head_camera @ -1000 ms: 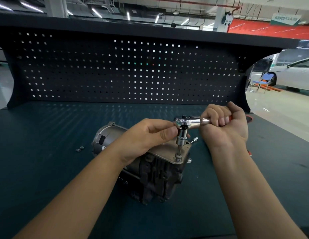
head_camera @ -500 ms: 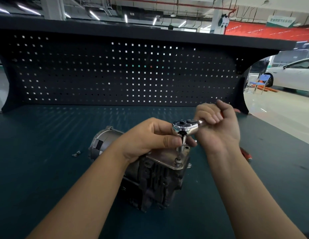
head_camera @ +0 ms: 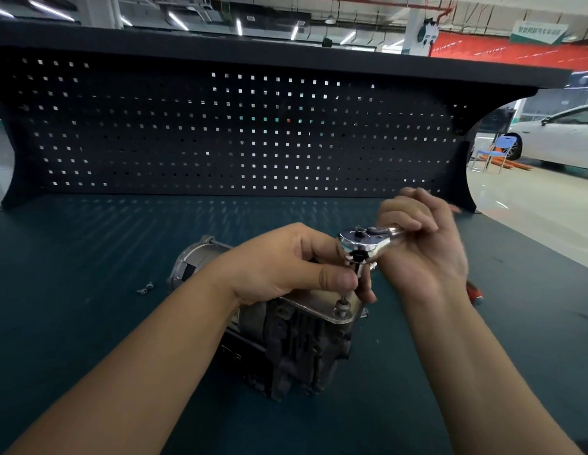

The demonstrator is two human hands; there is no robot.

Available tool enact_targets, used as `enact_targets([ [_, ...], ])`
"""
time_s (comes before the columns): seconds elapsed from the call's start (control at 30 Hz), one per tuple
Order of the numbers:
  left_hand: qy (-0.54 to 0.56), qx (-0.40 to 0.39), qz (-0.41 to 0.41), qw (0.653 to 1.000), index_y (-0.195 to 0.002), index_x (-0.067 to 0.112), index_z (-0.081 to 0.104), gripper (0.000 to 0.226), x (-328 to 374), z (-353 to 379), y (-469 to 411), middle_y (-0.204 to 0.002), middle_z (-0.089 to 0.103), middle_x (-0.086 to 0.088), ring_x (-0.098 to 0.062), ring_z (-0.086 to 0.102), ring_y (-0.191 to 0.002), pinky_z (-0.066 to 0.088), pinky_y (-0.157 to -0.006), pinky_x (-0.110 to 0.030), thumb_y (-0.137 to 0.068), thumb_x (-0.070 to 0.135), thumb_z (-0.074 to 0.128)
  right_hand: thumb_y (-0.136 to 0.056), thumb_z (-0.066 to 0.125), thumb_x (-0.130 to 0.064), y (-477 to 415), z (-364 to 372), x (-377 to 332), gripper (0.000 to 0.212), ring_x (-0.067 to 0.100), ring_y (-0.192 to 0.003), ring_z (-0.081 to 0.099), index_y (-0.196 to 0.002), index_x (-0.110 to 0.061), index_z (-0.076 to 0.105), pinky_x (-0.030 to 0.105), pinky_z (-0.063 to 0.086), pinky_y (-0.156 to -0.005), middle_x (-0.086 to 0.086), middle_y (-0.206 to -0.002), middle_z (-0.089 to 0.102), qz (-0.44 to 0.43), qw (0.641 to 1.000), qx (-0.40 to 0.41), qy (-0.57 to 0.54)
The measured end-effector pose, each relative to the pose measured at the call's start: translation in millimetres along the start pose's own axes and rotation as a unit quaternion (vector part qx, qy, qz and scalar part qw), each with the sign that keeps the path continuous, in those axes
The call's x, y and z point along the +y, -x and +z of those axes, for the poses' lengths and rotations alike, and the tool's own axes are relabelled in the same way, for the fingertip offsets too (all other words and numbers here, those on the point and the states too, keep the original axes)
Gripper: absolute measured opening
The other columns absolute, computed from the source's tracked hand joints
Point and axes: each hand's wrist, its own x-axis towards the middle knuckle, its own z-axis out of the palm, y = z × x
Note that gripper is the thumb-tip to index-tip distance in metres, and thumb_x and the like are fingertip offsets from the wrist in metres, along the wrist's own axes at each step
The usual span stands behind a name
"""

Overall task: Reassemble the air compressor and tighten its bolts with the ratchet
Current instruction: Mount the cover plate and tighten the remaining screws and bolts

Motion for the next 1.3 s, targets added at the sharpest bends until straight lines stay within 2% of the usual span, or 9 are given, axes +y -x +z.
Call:
enact_targets([
  [0.1,-0.014,0.011,-0.005,1.000,-0.086,0.034,0.074,0.011,1.2,1.1,2.7,-0.095,0.072,0.009,-0.013,0.064,-0.096,0.050,-0.085,-0.042,-0.079,0.035,0.065,-0.080,0.051,-0.009,20.1,6.5,0.6,0.013,0.007,-0.036,0.038,-0.067,-0.008,0.051,0.017,0.037,-0.038,-0.005,-0.041,0.031,-0.114,0.991,-0.020,0.071],
  [0.2,-0.020,0.035,-0.015,0.999,-0.087,0.036,0.073,0.011,1.9,4.5,5.1,-0.096,0.073,0.010,-0.029,0.058,-0.090,0.044,-0.080,-0.054,-0.081,0.038,0.063,-0.080,0.053,-0.013,33.7,8.6,0.3,0.011,0.007,-0.038,0.036,-0.070,-0.011,0.049,0.017,0.038,-0.040,-0.006,-0.042,0.029,-0.183,0.978,-0.014,0.103],
  [0.33,-0.016,0.067,-0.032,0.997,-0.083,0.030,0.074,0.013,5.8,11.7,9.9,-0.092,0.073,0.011,-0.004,0.064,-0.088,0.047,-0.074,-0.017,-0.085,0.031,0.061,-0.077,0.053,-0.015,45.3,9.5,2.4,0.010,0.006,-0.039,0.035,-0.070,-0.013,0.046,0.015,0.037,-0.043,-0.006,-0.044,0.029,-0.218,0.969,-0.003,0.115],
  [0.4,-0.006,0.093,-0.028,0.995,-0.084,0.026,0.074,0.014,6.3,15.9,13.7,-0.090,0.073,0.009,0.002,0.065,-0.085,0.048,-0.071,-0.012,-0.084,0.032,0.062,-0.076,0.053,-0.015,53.2,12.0,5.3,0.010,0.007,-0.041,0.034,-0.068,-0.013,0.047,0.015,0.038,-0.044,-0.006,-0.045,0.028,-0.244,0.958,-0.010,0.149],
  [0.57,-0.024,0.233,-0.001,0.972,-0.079,0.027,0.075,0.029,3.8,35.2,14.7,-0.084,0.075,0.005,-0.010,0.070,-0.085,0.056,-0.074,-0.021,-0.063,0.049,0.067,-0.085,0.049,-0.014,78.9,12.5,18.4,0.026,0.011,-0.051,0.041,-0.059,-0.016,0.052,0.022,0.046,-0.058,-0.004,-0.050,0.035,-0.330,0.899,-0.080,0.278],
  [0.73,-0.055,0.311,-0.007,0.949,-0.080,0.040,0.074,0.027,8.4,45.2,6.8,-0.080,0.074,0.013,-0.004,0.070,-0.082,0.057,-0.081,-0.032,-0.055,0.050,0.070,-0.071,0.049,-0.011,97.1,5.1,41.2,0.015,0.017,-0.061,0.046,-0.057,-0.015,0.054,0.030,0.048,-0.076,-0.002,-0.057,0.045,-0.399,0.834,-0.163,0.345],
  [0.87,-0.069,0.320,-0.030,0.945,-0.081,0.041,0.075,0.026,11.8,44.1,5.1,-0.079,0.074,0.010,-0.009,0.070,-0.083,0.054,-0.088,-0.046,-0.058,0.052,0.072,-0.072,0.055,-0.017,98.0,6.6,44.8,0.017,0.014,-0.063,0.049,-0.055,-0.018,0.055,0.029,0.050,-0.082,-0.003,-0.060,0.048,-0.409,0.840,-0.110,0.340],
  [1.07,-0.066,0.304,-0.042,0.949,-0.087,0.037,0.074,0.029,13.9,46.4,8.5,-0.087,0.074,0.011,-0.008,0.069,-0.091,0.051,-0.093,-0.044,-0.063,0.053,0.068,-0.084,0.054,-0.027,98.0,12.4,44.4,0.034,0.011,-0.058,0.050,-0.051,-0.018,0.052,0.027,0.053,-0.079,-0.003,-0.057,0.045,-0.403,0.866,-0.038,0.294],
  [1.3,-0.043,0.365,-0.017,0.930,-0.080,0.032,0.074,0.028,14.0,56.9,14.1,-0.079,0.074,0.013,-0.001,0.069,-0.076,0.054,-0.074,-0.015,-0.056,0.048,0.072,-0.076,0.061,-0.043,102.1,14.0,47.9,0.038,0.011,-0.059,0.050,-0.052,-0.017,0.049,0.028,0.053,-0.080,-0.004,-0.058,0.044,-0.405,0.871,-0.021,0.277],
])
